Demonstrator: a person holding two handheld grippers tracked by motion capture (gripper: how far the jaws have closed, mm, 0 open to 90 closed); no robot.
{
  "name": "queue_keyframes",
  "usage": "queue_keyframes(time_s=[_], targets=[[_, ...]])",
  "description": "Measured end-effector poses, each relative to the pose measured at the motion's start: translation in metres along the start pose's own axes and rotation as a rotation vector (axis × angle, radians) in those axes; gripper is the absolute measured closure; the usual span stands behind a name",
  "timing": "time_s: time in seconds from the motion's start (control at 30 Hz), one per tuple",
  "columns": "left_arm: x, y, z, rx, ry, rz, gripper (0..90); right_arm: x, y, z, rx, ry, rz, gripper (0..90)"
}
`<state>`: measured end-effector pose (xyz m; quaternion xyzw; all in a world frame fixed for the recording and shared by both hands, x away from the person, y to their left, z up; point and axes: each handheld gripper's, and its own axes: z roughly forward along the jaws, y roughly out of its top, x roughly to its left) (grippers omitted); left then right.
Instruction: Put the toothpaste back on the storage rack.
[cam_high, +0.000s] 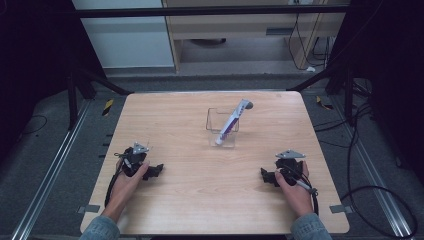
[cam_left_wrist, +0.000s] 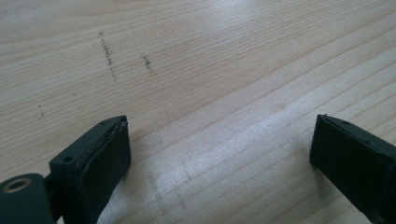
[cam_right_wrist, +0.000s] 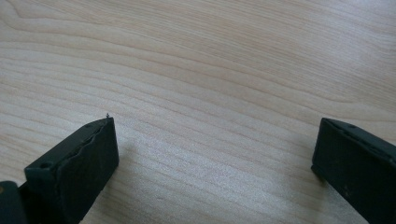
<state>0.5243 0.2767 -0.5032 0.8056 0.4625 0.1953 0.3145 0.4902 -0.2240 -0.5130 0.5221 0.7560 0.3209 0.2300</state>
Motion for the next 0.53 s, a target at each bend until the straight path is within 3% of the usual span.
queue_keyframes(time_s=[0.3,0.53], targets=[[0.0014,-0.0037,0.0028,-0.041,-0.004,-0.001,1.5,0.0,0.0,0.0,0.0,0.0,0.0,0.6],[0.0013,-0.0038,0.0031,-0.034,-0.007,0.0,0.0,0.0,0.0,0.0,0.0,0.0,0.0,0.6]])
